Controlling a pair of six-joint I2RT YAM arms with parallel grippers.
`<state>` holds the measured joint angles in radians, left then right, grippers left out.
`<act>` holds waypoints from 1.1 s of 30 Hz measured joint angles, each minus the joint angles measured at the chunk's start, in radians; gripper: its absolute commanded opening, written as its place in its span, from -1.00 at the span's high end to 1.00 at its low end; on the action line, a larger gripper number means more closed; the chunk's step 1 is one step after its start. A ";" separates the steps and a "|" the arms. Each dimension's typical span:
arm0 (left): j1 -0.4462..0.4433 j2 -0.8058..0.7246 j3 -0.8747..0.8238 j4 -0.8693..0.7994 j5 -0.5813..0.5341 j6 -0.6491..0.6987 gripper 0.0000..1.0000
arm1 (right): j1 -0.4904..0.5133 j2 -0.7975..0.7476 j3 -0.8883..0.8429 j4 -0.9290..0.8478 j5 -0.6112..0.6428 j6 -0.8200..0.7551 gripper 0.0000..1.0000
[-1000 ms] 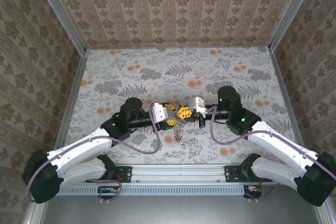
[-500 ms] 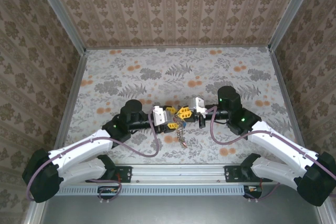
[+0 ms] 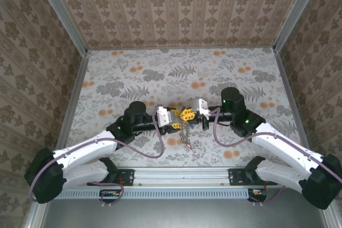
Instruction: Put the keys on the keyring
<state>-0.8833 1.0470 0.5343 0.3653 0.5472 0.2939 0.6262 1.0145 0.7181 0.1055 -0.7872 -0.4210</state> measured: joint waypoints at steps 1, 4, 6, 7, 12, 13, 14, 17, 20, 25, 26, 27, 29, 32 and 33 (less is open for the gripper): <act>0.000 0.008 0.000 0.006 0.000 -0.005 0.20 | 0.000 0.000 0.000 0.000 0.000 0.000 1.00; 0.000 0.029 -0.002 0.028 0.004 -0.018 0.27 | 0.000 0.000 0.000 0.000 0.000 0.000 1.00; 0.000 0.039 -0.005 0.039 0.008 -0.026 0.33 | 0.000 0.000 0.000 0.000 0.000 0.000 1.00; 0.000 0.042 -0.006 0.041 0.008 -0.029 0.39 | 0.000 0.000 0.000 0.000 0.000 0.000 1.00; 0.000 0.042 -0.008 0.048 0.010 -0.039 0.63 | 0.000 0.000 0.001 -0.001 0.000 -0.004 1.00; 0.000 0.041 -0.009 0.047 0.011 -0.040 0.66 | 0.000 0.000 0.001 -0.003 0.000 -0.006 1.00; 0.001 0.038 -0.009 0.045 0.010 -0.039 0.68 | 0.000 0.000 0.001 -0.004 0.000 -0.007 1.00; 0.007 0.009 -0.010 0.021 0.010 -0.038 0.74 | 0.000 0.000 0.001 -0.005 0.000 -0.014 1.00; 0.023 -0.041 -0.010 -0.030 0.010 -0.023 0.82 | 0.000 0.000 0.006 -0.019 0.001 -0.022 1.00; 0.061 -0.134 -0.010 -0.119 0.023 0.014 0.93 | 0.000 0.005 0.017 -0.054 0.013 -0.030 1.00; 0.062 -0.143 -0.008 -0.135 0.027 0.021 0.94 | 0.002 0.007 0.021 -0.064 0.015 -0.034 1.00; 0.061 -0.151 -0.003 -0.159 0.032 0.030 0.96 | 0.004 0.012 0.027 -0.074 0.016 -0.041 1.00; 0.064 -0.153 0.013 -0.206 0.035 0.049 1.00 | 0.009 0.018 0.039 -0.097 0.018 -0.053 1.00; 0.068 -0.148 0.058 -0.284 0.045 0.083 1.00 | 0.013 0.024 0.057 -0.133 0.026 -0.069 1.00; 0.068 -0.143 0.072 -0.305 0.047 0.092 1.00 | 0.013 0.024 0.061 -0.141 0.028 -0.074 1.00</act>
<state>-0.8154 0.9035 0.6064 0.0601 0.5941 0.3859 0.6395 1.0389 0.7792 -0.0357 -0.7593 -0.4953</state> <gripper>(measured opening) 0.080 0.067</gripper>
